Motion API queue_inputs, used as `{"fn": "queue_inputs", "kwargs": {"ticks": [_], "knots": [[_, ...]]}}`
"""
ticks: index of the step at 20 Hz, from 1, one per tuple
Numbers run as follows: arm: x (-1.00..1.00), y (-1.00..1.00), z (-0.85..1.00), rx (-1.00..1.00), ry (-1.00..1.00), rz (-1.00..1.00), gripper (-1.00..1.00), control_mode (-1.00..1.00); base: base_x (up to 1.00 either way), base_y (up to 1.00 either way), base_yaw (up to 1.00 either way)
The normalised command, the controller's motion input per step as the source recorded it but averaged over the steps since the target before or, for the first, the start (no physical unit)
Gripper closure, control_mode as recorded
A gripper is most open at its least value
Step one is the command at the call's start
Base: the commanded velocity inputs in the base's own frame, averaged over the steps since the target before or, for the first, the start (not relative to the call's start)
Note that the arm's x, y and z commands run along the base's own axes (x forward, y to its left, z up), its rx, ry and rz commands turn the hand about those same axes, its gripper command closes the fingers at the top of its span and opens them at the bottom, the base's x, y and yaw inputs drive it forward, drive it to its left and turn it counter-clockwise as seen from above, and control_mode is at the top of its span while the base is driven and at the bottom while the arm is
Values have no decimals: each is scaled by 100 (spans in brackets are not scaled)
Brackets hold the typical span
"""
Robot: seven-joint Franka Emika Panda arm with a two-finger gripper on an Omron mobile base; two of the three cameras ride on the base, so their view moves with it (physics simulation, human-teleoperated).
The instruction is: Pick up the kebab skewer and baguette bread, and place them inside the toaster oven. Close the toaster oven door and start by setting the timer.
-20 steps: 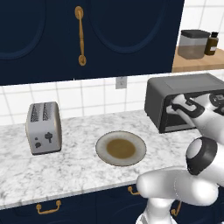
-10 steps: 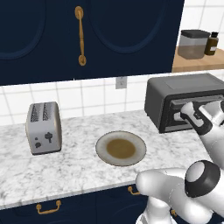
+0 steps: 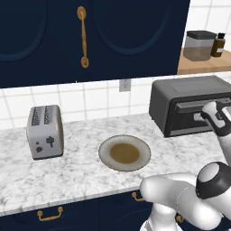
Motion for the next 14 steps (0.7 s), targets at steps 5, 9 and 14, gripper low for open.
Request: {"fn": "queue_inputs", "kwargs": {"ticks": [5,9,14], "knots": [[-14,-86,28,-2,-11,0,-100,-100,0,0,0],[-10,-92,15,-4,-16,0,-100,-100,0,0,0],[2,-64,3,-16,-17,0,-100,-100,0,0,0]]}}
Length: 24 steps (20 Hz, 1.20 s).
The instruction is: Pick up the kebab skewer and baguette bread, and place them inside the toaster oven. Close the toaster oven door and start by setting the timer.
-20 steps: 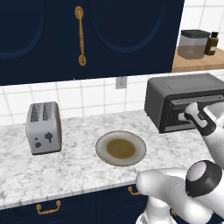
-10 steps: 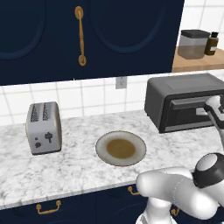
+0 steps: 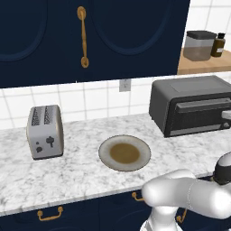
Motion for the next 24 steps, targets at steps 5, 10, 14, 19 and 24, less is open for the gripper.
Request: {"fn": "queue_inputs", "kwargs": {"ticks": [5,10,14,19,24], "knots": [[28,-46,1,-15,-19,4,-100,-100,0,0,0],[24,-51,2,-2,-24,4,-100,-100,0,0,0],[27,-49,3,0,-16,0,-100,-100,0,0,0],[39,-45,0,0,-3,0,-100,-100,0,0,0],[23,-45,0,0,0,0,-100,-100,0,0,0]]}}
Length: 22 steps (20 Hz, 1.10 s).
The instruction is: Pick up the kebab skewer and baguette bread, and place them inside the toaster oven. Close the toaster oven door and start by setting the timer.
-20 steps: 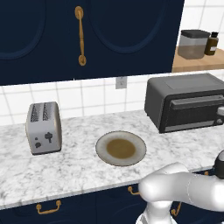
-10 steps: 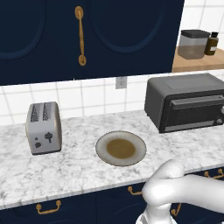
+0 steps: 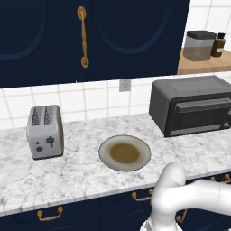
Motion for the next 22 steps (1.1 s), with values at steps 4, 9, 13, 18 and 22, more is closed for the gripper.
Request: {"fn": "queue_inputs", "kwargs": {"ticks": [4,9,13,18,22], "knots": [[18,-36,0,0,0,0,-100,-100,0,0,0],[12,-3,-1,0,-2,0,-100,-100,0,0,0],[2,0,0,0,-3,0,-100,-100,0,0,0],[11,1,0,0,-8,0,-100,-100,0,0,0],[22,0,0,0,-6,0,-100,-100,0,0,0]]}}
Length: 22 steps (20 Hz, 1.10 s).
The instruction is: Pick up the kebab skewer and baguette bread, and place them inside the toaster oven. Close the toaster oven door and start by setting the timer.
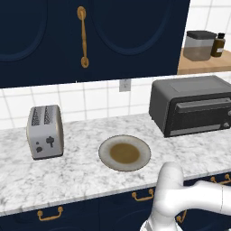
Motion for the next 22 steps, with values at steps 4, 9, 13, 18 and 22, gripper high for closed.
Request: {"fn": "queue_inputs", "kwargs": {"ticks": [4,9,13,18,22], "knots": [[34,-4,0,0,-1,0,-100,-100,0,0,0],[2,-28,0,0,0,0,-100,-100,0,0,0],[-8,0,0,0,-1,-3,-100,-100,0,0,0],[0,0,0,0,-2,-5,-100,-100,0,0,0],[-2,0,7,0,-1,-8,-100,-100,0,0,0]]}}
